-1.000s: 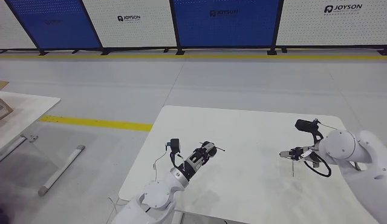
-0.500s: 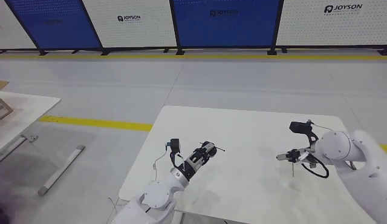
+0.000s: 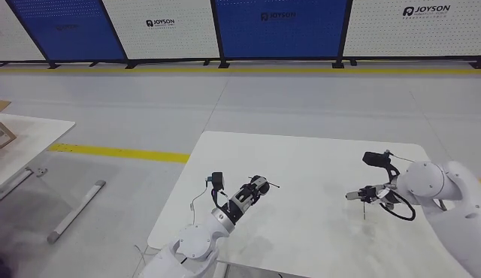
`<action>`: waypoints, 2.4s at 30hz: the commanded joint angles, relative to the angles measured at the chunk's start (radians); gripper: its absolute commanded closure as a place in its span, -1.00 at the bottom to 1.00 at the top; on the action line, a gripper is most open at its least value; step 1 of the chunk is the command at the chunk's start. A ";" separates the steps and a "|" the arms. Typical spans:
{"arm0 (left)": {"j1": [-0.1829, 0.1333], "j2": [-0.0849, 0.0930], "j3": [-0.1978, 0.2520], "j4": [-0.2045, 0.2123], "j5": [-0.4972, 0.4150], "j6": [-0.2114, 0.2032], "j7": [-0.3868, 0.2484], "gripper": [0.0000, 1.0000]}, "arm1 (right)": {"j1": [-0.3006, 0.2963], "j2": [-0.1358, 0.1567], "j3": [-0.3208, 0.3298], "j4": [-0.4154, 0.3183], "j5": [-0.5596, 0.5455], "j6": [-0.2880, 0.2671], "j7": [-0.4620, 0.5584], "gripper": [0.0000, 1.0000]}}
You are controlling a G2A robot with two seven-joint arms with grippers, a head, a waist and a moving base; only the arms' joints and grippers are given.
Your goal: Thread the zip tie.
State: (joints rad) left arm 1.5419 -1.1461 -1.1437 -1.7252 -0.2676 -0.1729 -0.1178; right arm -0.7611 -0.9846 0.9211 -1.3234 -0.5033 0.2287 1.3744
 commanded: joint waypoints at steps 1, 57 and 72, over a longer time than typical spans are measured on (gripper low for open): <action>0.000 0.000 0.000 0.000 0.000 0.000 0.000 1.00 | 0.010 -0.003 -0.007 0.013 -0.002 0.011 0.007 0.08; 0.000 0.000 0.000 0.000 0.000 0.000 0.000 1.00 | 0.238 -0.170 -0.283 0.448 -0.010 0.111 0.016 0.44; 0.000 0.000 0.000 0.000 0.000 0.000 0.000 1.00 | 0.300 -0.220 -0.378 0.577 0.035 0.097 0.016 0.62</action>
State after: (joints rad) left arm 1.5419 -1.1461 -1.1437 -1.7252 -0.2676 -0.1729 -0.1178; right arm -0.4655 -1.2013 0.5494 -0.7559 -0.4724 0.3277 1.3900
